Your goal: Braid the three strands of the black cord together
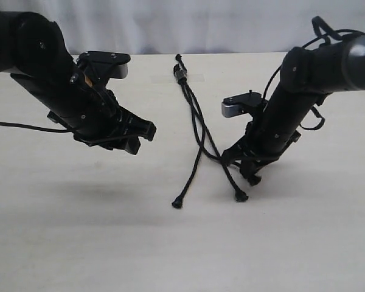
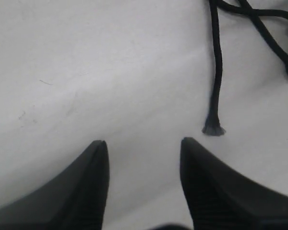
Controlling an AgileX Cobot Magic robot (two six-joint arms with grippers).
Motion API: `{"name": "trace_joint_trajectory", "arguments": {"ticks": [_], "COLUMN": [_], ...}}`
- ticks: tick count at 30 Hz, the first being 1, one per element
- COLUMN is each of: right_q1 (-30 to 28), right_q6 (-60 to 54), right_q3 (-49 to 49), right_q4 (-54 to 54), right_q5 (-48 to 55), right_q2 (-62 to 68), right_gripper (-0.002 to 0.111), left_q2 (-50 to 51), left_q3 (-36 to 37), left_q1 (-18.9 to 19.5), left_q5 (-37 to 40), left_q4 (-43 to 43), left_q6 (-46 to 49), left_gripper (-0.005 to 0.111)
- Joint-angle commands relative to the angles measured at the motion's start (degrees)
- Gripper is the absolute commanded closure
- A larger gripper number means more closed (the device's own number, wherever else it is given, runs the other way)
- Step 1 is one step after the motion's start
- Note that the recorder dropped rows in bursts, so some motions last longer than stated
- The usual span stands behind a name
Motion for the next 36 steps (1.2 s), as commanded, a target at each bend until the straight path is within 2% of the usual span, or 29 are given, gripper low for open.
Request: {"name": "trace_joint_trajectory", "arguments": {"ticks": [1, 7, 15, 21, 23, 25, 28, 30, 31, 35, 36], "right_q1": [0.0, 2.7, 4.0, 1.3, -0.3, -2.2, -5.4, -7.4, -8.0, -10.8, -11.2], "right_q6": [0.8, -4.2, -0.8, 1.4, 3.5, 5.7, 11.0, 14.0, 14.3, 14.3, 14.5], "right_q3": [0.2, 0.3, 0.2, 0.2, 0.2, 0.2, 0.8, 2.7, 3.8, 9.6, 11.2], "right_q4": [1.1, 7.0, 6.6, 6.2, 4.9, 2.7, -1.8, -4.8, -5.7, -6.6, -6.6], "right_q5": [1.2, 7.2, 5.2, 5.6, 5.8, 7.0, 9.2, 9.1, 8.8, 6.9, 6.4], "right_q2": [2.9, 3.3, 2.8, -1.9, -4.6, -7.4, -12.3, -16.0, -17.6, -25.3, -27.4], "right_gripper": [0.104, 0.104, 0.102, 0.072, 0.065, 0.063, 0.065, 0.074, 0.079, 0.104, 0.104], "left_q2": [-0.5, -0.5, -0.5, -0.7, -1.2, -2.2, -4.6, -6.7, -7.4, -9.9, -10.3], "left_q3": [0.3, 2.8, 4.9, 4.9, 4.9, 4.7, 4.7, 4.7, 4.7, 4.7, 4.7], "left_q1": [-0.1, -0.1, -0.1, 0.0, 0.0, 0.0, 0.9, 2.7, 3.5, 8.5, 9.3], "left_q5": [-0.4, -3.2, -4.4, -4.4, -4.4, -3.9, -2.5, -1.2, -0.5, 4.2, 5.7], "left_q4": [-0.3, -0.3, -0.3, 0.1, 0.2, 1.2, 3.0, 4.2, 4.9, 5.6, 5.6], "left_q6": [-0.3, -0.3, -0.3, -0.3, -0.3, -0.3, -0.3, -0.6, -1.4, -1.9, -1.9], "left_gripper": [0.062, 0.062, 0.062, 0.062, 0.062, 0.062, 0.063, 0.065, 0.07, 0.102, 0.107]}}
